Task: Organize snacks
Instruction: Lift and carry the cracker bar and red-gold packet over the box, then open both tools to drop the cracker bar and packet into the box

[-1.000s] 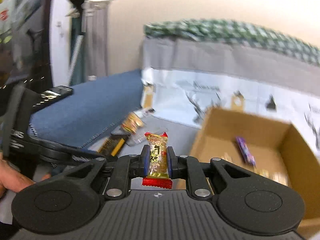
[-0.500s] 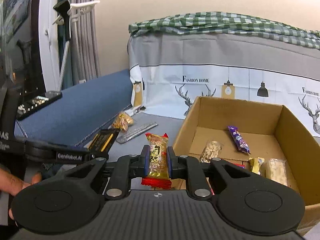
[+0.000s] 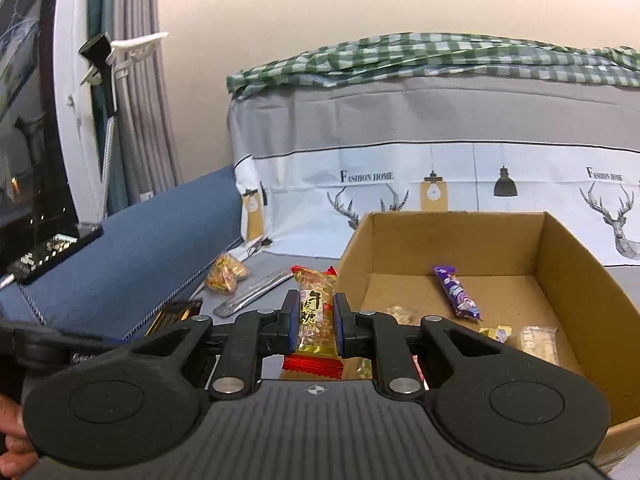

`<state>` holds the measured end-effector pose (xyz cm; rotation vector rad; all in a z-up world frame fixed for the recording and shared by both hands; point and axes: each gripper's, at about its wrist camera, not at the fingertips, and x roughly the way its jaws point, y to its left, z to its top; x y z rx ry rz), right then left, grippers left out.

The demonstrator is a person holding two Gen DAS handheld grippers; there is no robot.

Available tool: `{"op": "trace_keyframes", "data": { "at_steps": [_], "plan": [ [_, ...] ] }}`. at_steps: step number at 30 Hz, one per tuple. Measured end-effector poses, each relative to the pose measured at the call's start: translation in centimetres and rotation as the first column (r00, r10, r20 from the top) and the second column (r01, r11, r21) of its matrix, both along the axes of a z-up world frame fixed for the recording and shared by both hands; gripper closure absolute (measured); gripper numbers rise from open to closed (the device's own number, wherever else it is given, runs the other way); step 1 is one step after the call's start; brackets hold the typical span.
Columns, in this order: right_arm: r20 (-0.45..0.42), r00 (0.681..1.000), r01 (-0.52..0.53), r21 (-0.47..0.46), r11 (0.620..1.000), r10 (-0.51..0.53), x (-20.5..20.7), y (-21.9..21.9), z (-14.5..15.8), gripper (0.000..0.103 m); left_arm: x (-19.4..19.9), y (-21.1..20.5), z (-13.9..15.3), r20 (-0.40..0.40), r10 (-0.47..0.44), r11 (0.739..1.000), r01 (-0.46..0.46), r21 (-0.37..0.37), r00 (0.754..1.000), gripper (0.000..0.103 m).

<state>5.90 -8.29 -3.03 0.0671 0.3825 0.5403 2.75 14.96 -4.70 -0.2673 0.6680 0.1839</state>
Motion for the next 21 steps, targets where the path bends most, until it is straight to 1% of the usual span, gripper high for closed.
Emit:
{"op": "trace_keyframes", "data": {
  "at_steps": [5, 11, 16, 21],
  "plan": [
    [0.01, 1.0, 0.028, 0.037, 0.999, -0.028, 0.4, -1.4, 0.5, 0.085, -0.1, -0.9, 2.6, 0.03, 0.0, 1.0, 0.0, 0.002, 1.0, 0.06],
    [-0.009, 0.995, 0.095, 0.035, 0.995, -0.095, 1.7, -2.7, 0.5, 0.085, 1.1, -2.9, 6.9, 0.096, -0.042, 0.999, 0.04, 0.022, 0.995, 0.06],
    [-0.039, 0.987, 0.155, 0.058, 0.986, -0.153, 2.9, -4.0, 0.3, 0.085, 3.6, -5.1, 10.6, 0.158, -0.091, 0.996, 0.087, 0.036, 0.983, 0.06],
    [-0.053, 0.982, 0.184, 0.087, 0.979, -0.18, 3.8, -5.2, 0.1, 0.085, 6.9, -7.9, 13.1, 0.208, -0.132, 0.991, 0.131, 0.018, 0.969, 0.06]
  ]
}}
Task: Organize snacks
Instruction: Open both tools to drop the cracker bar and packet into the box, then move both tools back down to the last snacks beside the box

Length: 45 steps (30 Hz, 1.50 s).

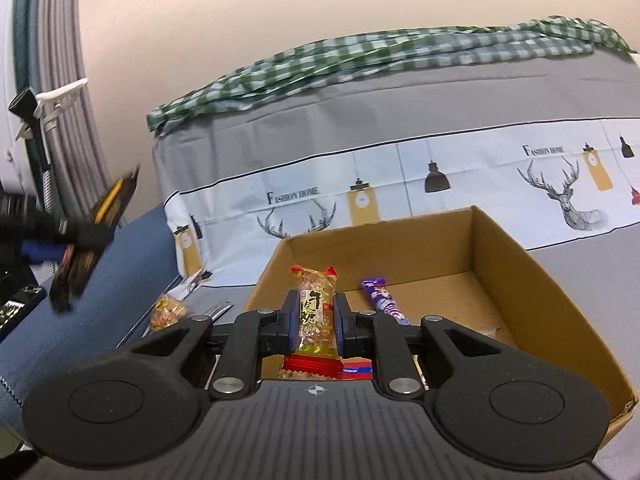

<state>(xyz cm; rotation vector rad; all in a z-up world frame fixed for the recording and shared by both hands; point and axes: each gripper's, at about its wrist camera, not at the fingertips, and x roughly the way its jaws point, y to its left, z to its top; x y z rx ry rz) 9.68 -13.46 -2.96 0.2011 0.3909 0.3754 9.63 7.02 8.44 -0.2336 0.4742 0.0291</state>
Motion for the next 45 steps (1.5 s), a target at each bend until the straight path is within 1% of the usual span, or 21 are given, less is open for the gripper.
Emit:
{"op": "trace_keyframes", "data": {
  "at_steps": [3, 9, 14, 19, 21, 22, 23, 24, 25, 26, 30, 32, 34, 36, 37, 38, 39, 40, 43, 44, 45],
  "plan": [
    [-0.004, 1.0, 0.01, 0.006, 1.0, -0.01, 0.4, -0.4, -0.2, 0.085, 1.9, -1.8, 0.7, 0.015, -0.029, 1.0, 0.028, 0.011, 0.999, 0.06],
    [-0.014, 1.0, 0.028, 0.022, 0.999, -0.027, 0.9, -1.0, -0.5, 0.085, 5.3, -4.8, 0.3, 0.004, -0.075, 0.997, 0.074, 0.024, 0.997, 0.06],
    [-0.013, 0.999, 0.038, 0.025, 0.999, -0.038, 1.2, -1.3, -0.7, 0.085, 6.8, -6.4, 0.5, 0.017, -0.105, 0.994, 0.105, 0.022, 0.994, 0.06],
    [-0.008, 0.999, 0.045, 0.029, 0.999, -0.045, 1.3, -1.3, -0.7, 0.085, 8.1, -7.0, 1.2, 0.032, -0.12, 0.993, 0.12, 0.002, 0.992, 0.06],
    [-0.005, 0.999, 0.05, 0.024, 0.998, -0.05, 1.3, -1.3, -0.8, 0.085, 8.3, -7.0, 1.2, 0.037, -0.143, 0.989, 0.144, -0.022, 0.989, 0.06],
    [-0.004, 0.998, 0.058, 0.015, 0.998, -0.058, 1.3, -1.2, -0.8, 0.084, 8.4, -7.0, 1.0, 0.03, -0.165, 0.986, 0.166, -0.035, 0.986, 0.057],
    [-0.002, 0.997, 0.076, -0.002, 0.997, -0.076, 1.2, -1.2, -0.9, 0.083, 8.6, -6.9, 0.6, 0.012, -0.182, 0.982, 0.182, -0.046, 0.983, 0.043],
    [-0.002, 0.995, 0.102, -0.022, 0.995, -0.102, 1.3, -1.1, -0.9, 0.076, 8.7, -6.8, 0.2, -0.012, -0.181, 0.982, 0.18, -0.051, 0.983, 0.036],
    [-0.007, 0.992, 0.124, -0.041, 0.991, -0.124, 1.4, -1.0, -1.0, 0.053, 8.6, -6.6, -0.3, -0.019, -0.162, 0.986, 0.161, -0.049, 0.987, 0.032],
    [-0.017, 0.988, 0.151, -0.054, 0.987, -0.152, 1.6, -1.0, -1.2, 0.04, 8.2, -6.3, -0.7, -0.02, -0.141, 0.989, 0.14, -0.046, 0.99, 0.032],
    [-0.038, 0.979, 0.199, -0.051, 0.979, -0.201, 1.8, -1.7, -1.6, 0.041, 5.9, -3.9, -2.7, -0.005, -0.082, 0.996, 0.082, -0.044, 0.997, 0.034],
    [-0.042, 0.974, 0.219, -0.06, 0.974, -0.222, 1.7, -1.9, -1.8, 0.039, 4.2, -2.5, -3.8, 0.002, -0.052, 0.999, 0.052, -0.007, 0.999, 0.04],
    [-0.042, 0.972, 0.229, -0.068, 0.971, -0.233, 1.7, -1.9, -2.0, 0.038, 2.3, -1.0, -5.3, -0.013, -0.033, 0.999, 0.033, 0.036, 0.999, 0.046],
    [-0.039, 0.969, 0.241, -0.081, 0.967, -0.245, 1.5, -1.9, -2.2, 0.036, 0.6, 0.8, -6.9, -0.038, -0.026, 0.996, 0.029, 0.081, 0.999, 0.06],
    [-0.037, 0.969, 0.242, -0.087, 0.966, -0.246, 1.4, -1.8, -2.2, 0.036, -0.4, 1.7, -7.7, -0.05, -0.022, 0.994, 0.027, 0.104, 0.998, 0.071],
    [-0.035, 0.969, 0.241, -0.094, 0.966, -0.245, 1.4, -1.6, -2.3, 0.036, -1.2, 2.6, -8.5, -0.061, -0.018, 0.992, 0.026, 0.124, 0.998, 0.078],
    [-0.03, 0.97, 0.239, -0.101, 0.966, -0.243, 1.4, -1.4, -2.3, 0.036, -2.3, 3.7, -9.4, -0.067, -0.01, 0.991, 0.019, 0.134, 0.998, 0.082],
    [-0.024, 0.97, 0.236, -0.107, 0.966, -0.24, 1.3, -1.2, -2.3, 0.036, -3.2, 4.7, -10.0, -0.066, -0.003, 0.991, 0.011, 0.135, 0.998, 0.086],
    [0.002, 0.975, 0.22, -0.123, 0.968, -0.222, 0.7, -0.5, -2.3, 0.037, -6.1, 7.7, -12.4, -0.042, 0.039, 0.989, -0.033, 0.146, 0.998, 0.086],
    [0.012, 0.978, 0.209, -0.131, 0.969, -0.209, 0.5, 0.0, -2.4, 0.038, -6.6, 8.8, -13.3, -0.058, 0.077, 0.991, -0.07, 0.112, 0.995, 0.087],
    [0.019, 0.98, 0.196, -0.136, 0.971, -0.196, 0.2, 0.3, -2.4, 0.04, -6.8, 10.0, -13.4, -0.08, 0.107, 0.993, -0.103, 0.049, 0.991, 0.089]
  ]
}}
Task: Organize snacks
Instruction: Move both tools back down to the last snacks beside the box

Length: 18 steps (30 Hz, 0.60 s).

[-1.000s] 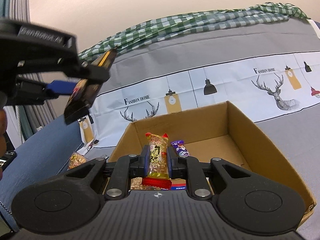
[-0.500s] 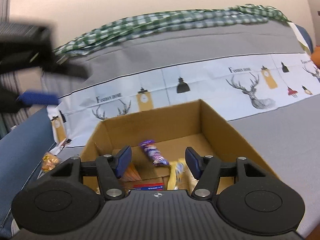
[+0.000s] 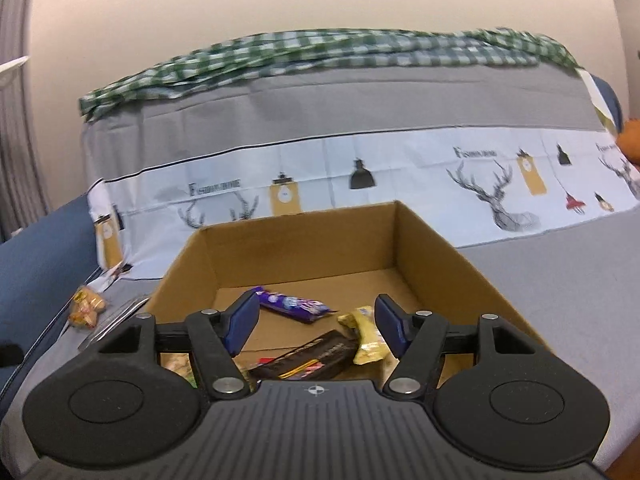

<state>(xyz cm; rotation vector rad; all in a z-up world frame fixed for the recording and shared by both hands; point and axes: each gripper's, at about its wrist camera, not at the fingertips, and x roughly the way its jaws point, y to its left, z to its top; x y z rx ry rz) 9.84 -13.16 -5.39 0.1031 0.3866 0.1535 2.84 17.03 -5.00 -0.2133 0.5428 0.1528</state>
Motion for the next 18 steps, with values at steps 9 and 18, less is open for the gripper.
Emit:
{"op": "trace_keyframes", "data": {
  "at_steps": [9, 18],
  "plan": [
    [-0.013, 0.997, -0.08, 0.058, 0.995, 0.081, -2.1, 2.5, -0.2, 0.073, -0.6, 2.1, 0.7, 0.03, 0.015, 0.993, -0.012, -0.114, 0.999, 0.09],
    [-0.005, 0.988, -0.152, 0.031, 0.988, 0.152, -2.8, 4.6, -0.7, 0.073, -1.1, 2.4, 1.5, 0.085, 0.002, 0.983, 0.014, -0.185, 0.996, 0.09]
  ]
}}
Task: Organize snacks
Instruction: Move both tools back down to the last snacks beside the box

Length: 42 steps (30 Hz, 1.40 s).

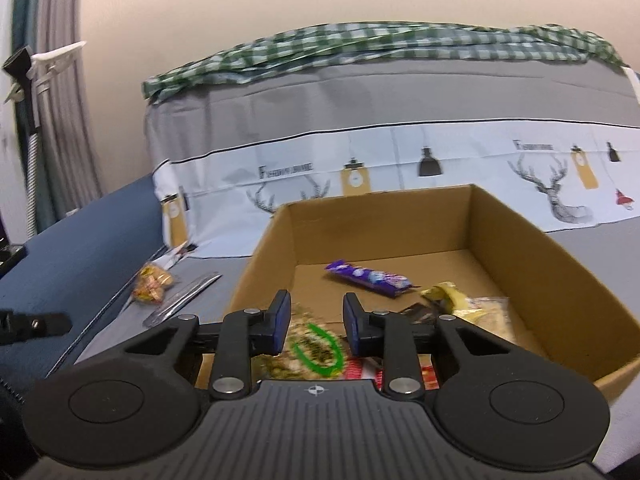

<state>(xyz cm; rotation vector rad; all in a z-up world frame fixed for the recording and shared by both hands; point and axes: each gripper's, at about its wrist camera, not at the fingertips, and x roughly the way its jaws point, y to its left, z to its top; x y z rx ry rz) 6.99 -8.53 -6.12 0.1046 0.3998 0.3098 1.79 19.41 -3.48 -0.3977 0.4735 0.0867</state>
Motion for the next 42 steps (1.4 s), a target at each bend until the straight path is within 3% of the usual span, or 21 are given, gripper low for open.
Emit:
{"op": "trace_keyframes", "data": {
  "at_steps": [6, 9, 13, 18, 23, 25, 28, 31, 32, 36, 38, 42],
  "plan": [
    [0.015, 0.992, -0.122, -0.022, 0.992, 0.122, -0.5, 2.0, 0.4, 0.073, 0.6, 0.7, -0.6, 0.006, 0.007, 0.998, -0.006, -0.059, 1.0, 0.09],
    [-0.005, 0.985, -0.173, -0.023, 0.985, 0.173, -0.2, 3.1, 1.3, 0.073, 1.3, 1.7, -1.2, 0.021, 0.016, 0.991, -0.013, -0.131, 1.0, 0.09],
    [-0.076, 0.968, -0.243, -0.023, 0.97, 0.24, 1.5, 6.3, 3.0, 0.072, 1.8, 3.1, -2.0, 0.057, 0.058, 0.972, -0.044, -0.23, 0.997, 0.09],
    [-0.197, 0.944, -0.262, 0.039, 0.964, 0.264, 6.7, 12.9, 3.9, 0.071, 0.9, 4.1, -1.9, 0.105, 0.174, 0.964, -0.147, -0.223, 0.979, 0.088],
    [-0.314, 0.918, -0.249, 0.015, 0.968, 0.242, 13.4, 19.3, 0.5, 0.062, 0.0, 5.7, -2.0, 0.122, 0.29, 0.933, -0.252, -0.259, 0.949, 0.087],
    [-0.36, 0.91, -0.231, -0.023, 0.973, 0.208, 15.7, 21.5, -1.7, 0.053, -0.1, 6.1, -2.0, 0.126, 0.305, 0.926, -0.262, -0.273, 0.944, 0.086],
    [-0.424, 0.889, -0.213, -0.053, 0.976, 0.171, 18.0, 24.1, -4.5, 0.048, -0.4, 6.4, -1.9, 0.142, 0.308, 0.926, -0.262, -0.273, 0.941, 0.084],
    [-0.433, 0.885, -0.238, -0.105, 0.966, 0.171, 18.8, 26.5, -6.1, 0.032, -0.3, 6.5, -1.9, 0.142, 0.303, 0.928, -0.259, -0.268, 0.942, 0.077],
    [-0.436, 0.884, -0.246, -0.123, 0.961, 0.171, 18.9, 27.3, -6.5, 0.031, -0.4, 6.4, -2.0, 0.142, 0.3, 0.93, -0.256, -0.265, 0.943, 0.074],
    [-0.468, 0.875, -0.227, -0.17, 0.959, 0.124, 19.8, 28.6, -7.6, 0.036, -0.1, 6.4, -2.1, 0.135, 0.293, 0.931, -0.251, -0.265, 0.946, 0.072],
    [-0.448, 0.889, -0.211, -0.206, 0.956, 0.099, 19.6, 28.3, -7.7, 0.064, 0.1, 6.4, -2.1, 0.131, 0.293, 0.931, -0.251, -0.265, 0.947, 0.072],
    [-0.443, 0.893, -0.191, -0.203, 0.96, 0.083, 18.8, 25.7, -7.4, 0.072, 0.2, 6.4, -2.2, 0.123, 0.285, 0.932, -0.245, -0.269, 0.951, 0.072]
  ]
}}
